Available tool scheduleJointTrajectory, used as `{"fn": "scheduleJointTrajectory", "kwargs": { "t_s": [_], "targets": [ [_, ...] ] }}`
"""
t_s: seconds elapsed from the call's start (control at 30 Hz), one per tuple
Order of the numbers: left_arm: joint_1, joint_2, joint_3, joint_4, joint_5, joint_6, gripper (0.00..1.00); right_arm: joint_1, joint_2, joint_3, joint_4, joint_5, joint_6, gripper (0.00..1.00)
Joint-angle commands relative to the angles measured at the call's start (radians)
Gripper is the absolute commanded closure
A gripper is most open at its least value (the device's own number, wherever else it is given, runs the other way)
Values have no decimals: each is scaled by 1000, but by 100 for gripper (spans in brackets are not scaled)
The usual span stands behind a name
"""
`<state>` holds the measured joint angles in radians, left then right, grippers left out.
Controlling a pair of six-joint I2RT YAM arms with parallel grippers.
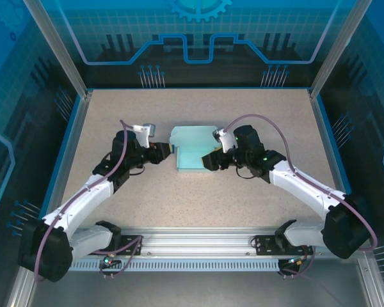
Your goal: Fold the paper box
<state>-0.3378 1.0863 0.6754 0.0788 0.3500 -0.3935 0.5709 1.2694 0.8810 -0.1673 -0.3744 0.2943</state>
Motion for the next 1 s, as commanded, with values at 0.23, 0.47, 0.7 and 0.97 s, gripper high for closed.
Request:
{"fn": "scheduleJointTrajectory", "kwargs": {
  "t_s": [0.23, 0.47, 0.7, 0.97],
  "targets": [
    [-50, 0, -19, 488, 418, -48, 76, -45, -61, 48, 173, -491, 4, 36],
    [-70, 4, -47, 532, 472, 0, 73, -94, -61, 133, 13, -492, -145, 33],
    [-118, 31, -55, 455, 492, 245, 69, -81, 13, 322, -422, -453, -527, 32],
    [-119, 100, -59, 520, 613, 350, 71, -53, 63, 403, -598, -389, -818, 36]
  ]
}}
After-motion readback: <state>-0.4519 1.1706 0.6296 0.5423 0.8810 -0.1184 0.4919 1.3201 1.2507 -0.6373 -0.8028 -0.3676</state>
